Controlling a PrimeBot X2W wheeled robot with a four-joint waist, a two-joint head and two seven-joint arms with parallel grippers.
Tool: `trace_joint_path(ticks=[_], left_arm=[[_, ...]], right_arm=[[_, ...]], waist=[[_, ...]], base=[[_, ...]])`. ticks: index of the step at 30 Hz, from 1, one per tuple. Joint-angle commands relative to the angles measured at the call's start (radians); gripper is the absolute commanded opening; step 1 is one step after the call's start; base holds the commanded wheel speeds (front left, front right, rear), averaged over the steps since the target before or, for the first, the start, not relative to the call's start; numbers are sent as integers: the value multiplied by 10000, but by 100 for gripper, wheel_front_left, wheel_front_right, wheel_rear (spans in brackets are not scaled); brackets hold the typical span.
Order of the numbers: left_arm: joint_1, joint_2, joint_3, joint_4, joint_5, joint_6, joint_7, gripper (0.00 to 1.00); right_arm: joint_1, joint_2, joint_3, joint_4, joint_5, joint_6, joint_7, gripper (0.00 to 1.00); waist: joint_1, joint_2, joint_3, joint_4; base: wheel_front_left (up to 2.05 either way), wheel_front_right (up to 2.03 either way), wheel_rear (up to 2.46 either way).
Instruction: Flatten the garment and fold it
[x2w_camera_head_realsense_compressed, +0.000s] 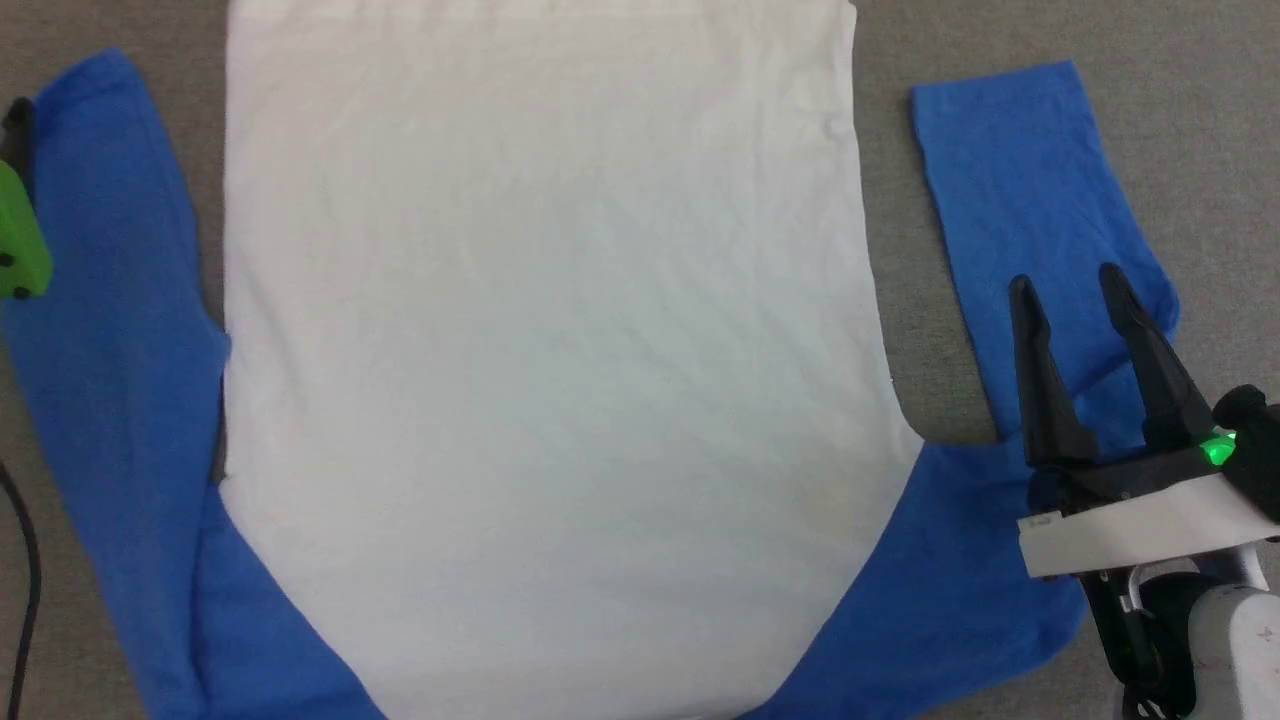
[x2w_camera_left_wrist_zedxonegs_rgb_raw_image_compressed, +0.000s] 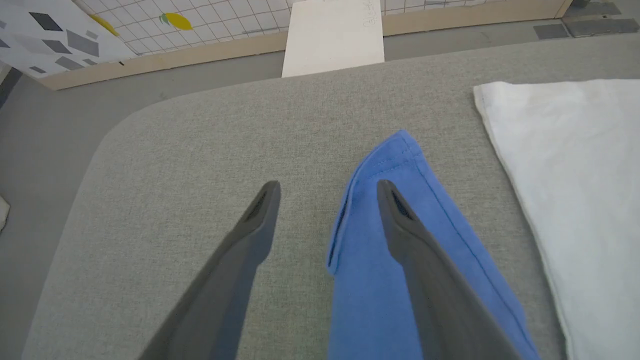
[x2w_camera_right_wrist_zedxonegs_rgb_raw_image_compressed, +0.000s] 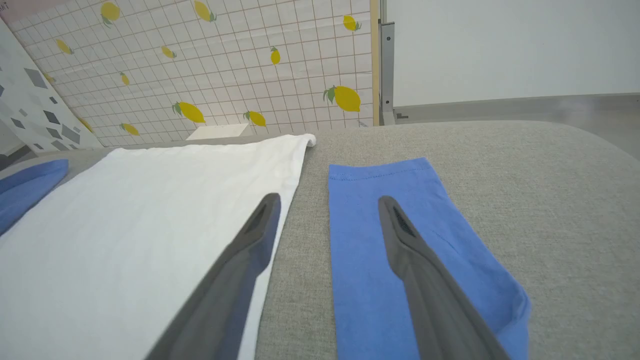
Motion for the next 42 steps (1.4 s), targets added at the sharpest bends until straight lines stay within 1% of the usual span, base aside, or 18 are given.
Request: trace_joint_path(ticks=[1, 6, 10, 11, 12, 13, 14, 16, 20, 23, 26, 31, 35, 39, 42], left_arm=[[-196, 165, 69, 59, -146, 139, 312, 100], [2, 444, 194, 136, -366, 477, 1757, 100], [425, 480, 315, 93, -582, 987, 3026, 100], [556, 428, 355, 36, -684, 1112, 3317, 50], [661, 383, 385, -38, -758, 1190, 3470, 18], [798, 338, 407, -147, -833, 1244, 3590, 0], [929, 286, 452, -262, -893, 1301, 3576, 0], [1150, 234, 594, -477, -928, 1398, 3214, 0], [1738, 317, 809, -679, -881, 1344, 2276, 0], [2215, 464, 1047, -757, -880, 1269, 1610, 0], [2851, 723, 1365, -858, -915, 1271, 1270, 0], [3962, 1135, 1982, -1310, -1175, 1300, 1303, 0], [4829, 1421, 2534, -1940, -1367, 1411, 1449, 0], [5621, 1592, 3108, -2692, -1601, 1563, 1706, 0], [6077, 1556, 3547, -3508, -1921, 1642, 1891, 0]], right_arm=[[-148, -30, 49, -54, 20, -13, -42, 100], [-175, -22, 174, 50, 40, -13, -56, 100], [-204, 1, 231, 172, 87, -13, -107, 100], [-205, 6, 242, 209, 104, -13, -110, 100], [-200, 8, 244, 241, 109, -13, -107, 100], [-195, 11, 243, 280, 116, -13, -102, 100], [-190, 18, 234, 318, 142, -13, -108, 100], [-174, 29, 201, 376, 172, -13, -111, 100], [-30, 57, 15, 552, 157, -13, -77, 100], [161, 95, -88, 688, 174, -13, -26, 100], [468, 150, -198, 803, 194, -13, 83, 100], [955, 234, -432, 793, 184, -13, 260, 100], [1302, 283, -581, 694, 196, -13, 350, 100], [1556, 311, -605, 599, 219, -13, 446, 100], [1707, 323, -679, 540, 224, -13, 503, 100]], waist=[[-2, 0, 934, -699], [-2, 0, 1101, -781], [-2, 0, 1039, -771], [-2, 0, 983, -757], [-2, 0, 927, -739], [-2, 0, 846, -710], [-2, 0, 726, -672], [-2, 0, 477, -603], [-2, 0, -266, -384], [-2, 0, -901, -165], [-2, 0, -1584, 92], [-2, 0, -2403, 464], [-2, 0, -2873, 735], [-2, 0, -3225, 952], [-2, 0, -3433, 1112]], base=[[0, 0, 0], [0, 0, 0], [0, 0, 0], [0, 0, 0], [0, 0, 0], [0, 0, 0], [0, 0, 0], [0, 0, 0], [0, 0, 0], [0, 0, 0], [0, 0, 0], [0, 0, 0], [0, 0, 0], [0, 0, 0], [0, 0, 0]])
